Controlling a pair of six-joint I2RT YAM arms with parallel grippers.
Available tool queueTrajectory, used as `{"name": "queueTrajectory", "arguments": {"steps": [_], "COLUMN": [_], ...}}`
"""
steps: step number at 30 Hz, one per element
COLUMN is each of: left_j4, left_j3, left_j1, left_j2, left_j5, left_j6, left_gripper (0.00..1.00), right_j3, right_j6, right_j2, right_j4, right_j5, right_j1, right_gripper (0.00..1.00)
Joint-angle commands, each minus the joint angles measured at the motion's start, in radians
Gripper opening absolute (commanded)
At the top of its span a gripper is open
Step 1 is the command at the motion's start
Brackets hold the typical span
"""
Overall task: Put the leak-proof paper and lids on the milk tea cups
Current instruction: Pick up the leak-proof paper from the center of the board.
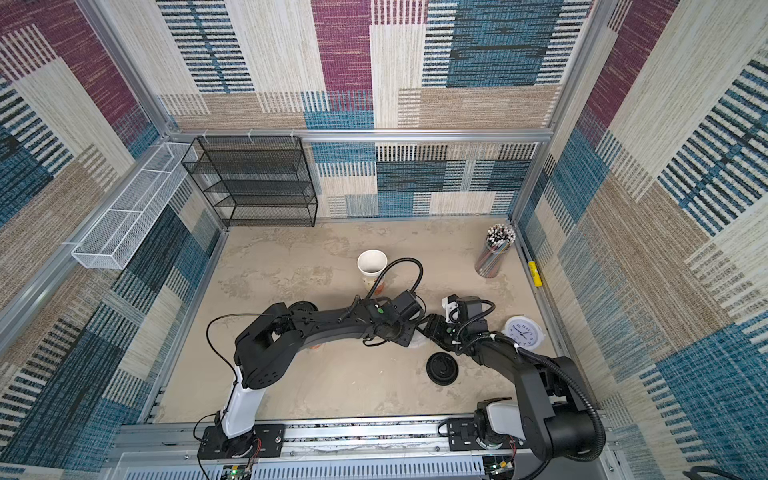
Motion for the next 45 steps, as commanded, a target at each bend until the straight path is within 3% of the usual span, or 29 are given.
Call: {"name": "queueTrajectory", "arguments": {"steps": [1,5,15,24,35,45], "left_j4": [-0.064,-0.065,-0.060,-0.055,-0.054,-0.045], "left_j3": [-0.011,-0.023,-0.042,-0.047,-0.049,-0.049], "left_j1": [0.005,0.009,0.017,0.020,0.023,0.023], "left_j2": [0.009,0.007,-0.001,-0.004,-0.006,-0.019], "left_j5": [0.039,0.037,0.037,0.043,0.042,0.034], "left_j6": [-0.006,-0.011,-0.013,-0.011,-0.007,-0.011], "left_gripper": [0.45,0.45,0.44,0.44,0.45,0.46], "right_j3": [-0.017,-0.032,-0.030,-0.042,-0.031,-0.018], "right_j6": [0.016,-0.039,-0.088,-0.102,-0.123,-0.140], "right_j2": [-0.036,-0.032,0.027,0.023,0.031,0.028], "right_j4": [0.084,0.155,0.264,0.188,0.149,0.128], "right_j5": [-0.032,-0.037,-0.104,-0.041,0.001,0.007], "right_j1": [0.000,-0.015,-0.045,-0.045,-0.045,-0.045], "right_gripper": [0.73,0.75,0.71,0.49,0.32,0.09]}}
